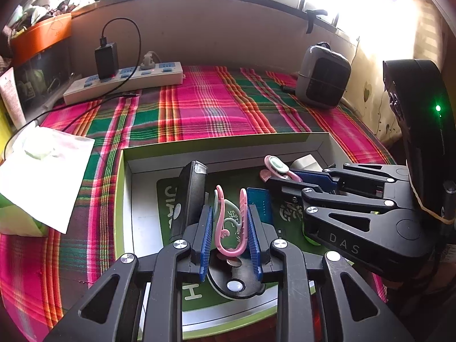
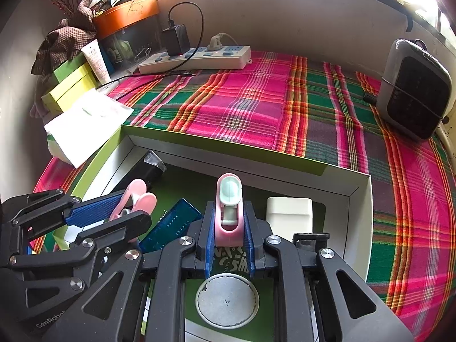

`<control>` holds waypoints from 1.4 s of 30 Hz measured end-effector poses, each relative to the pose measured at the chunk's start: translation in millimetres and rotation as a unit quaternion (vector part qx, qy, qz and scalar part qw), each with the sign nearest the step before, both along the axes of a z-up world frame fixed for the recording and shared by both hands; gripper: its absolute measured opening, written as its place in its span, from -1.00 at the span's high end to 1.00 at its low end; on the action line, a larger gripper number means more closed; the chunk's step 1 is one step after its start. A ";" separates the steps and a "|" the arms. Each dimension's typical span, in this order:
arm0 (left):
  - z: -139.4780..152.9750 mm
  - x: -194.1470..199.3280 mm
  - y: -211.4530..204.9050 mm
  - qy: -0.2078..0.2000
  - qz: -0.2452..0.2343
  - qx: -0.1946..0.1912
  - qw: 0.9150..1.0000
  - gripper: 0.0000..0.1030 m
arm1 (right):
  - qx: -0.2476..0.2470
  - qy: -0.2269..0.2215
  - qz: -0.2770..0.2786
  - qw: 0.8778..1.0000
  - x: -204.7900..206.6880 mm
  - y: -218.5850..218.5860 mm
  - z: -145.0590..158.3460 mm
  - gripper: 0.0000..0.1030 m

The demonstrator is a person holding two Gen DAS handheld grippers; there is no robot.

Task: Organize rigid objects
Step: 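Lower both pink items toward the box floor with both tools, then open the left tool on the pink loop while the right tool releases the clip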

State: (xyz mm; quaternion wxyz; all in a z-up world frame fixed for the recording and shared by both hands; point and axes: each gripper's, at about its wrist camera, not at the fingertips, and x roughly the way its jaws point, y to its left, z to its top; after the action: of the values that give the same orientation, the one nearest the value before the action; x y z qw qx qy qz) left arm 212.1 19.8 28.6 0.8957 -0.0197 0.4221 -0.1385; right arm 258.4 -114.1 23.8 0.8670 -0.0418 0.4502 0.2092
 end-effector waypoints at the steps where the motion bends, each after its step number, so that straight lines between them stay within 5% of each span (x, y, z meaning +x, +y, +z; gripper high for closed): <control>1: -0.2 0.3 0.1 0.001 0.000 0.000 1.000 0.56 | 0.000 0.000 0.000 1.000 -0.1 0.3 -0.2 0.64; 42: -11.0 4.0 2.5 0.026 0.010 0.000 1.000 0.53 | 0.008 -0.007 -0.010 1.000 0.9 -3.5 -1.6 0.57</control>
State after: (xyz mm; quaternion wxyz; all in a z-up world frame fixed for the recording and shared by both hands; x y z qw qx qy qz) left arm 216.1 22.3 17.6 0.8860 -0.0274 0.4446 -0.1287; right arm 259.3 -117.6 22.2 0.8725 -0.0315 0.4431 0.2035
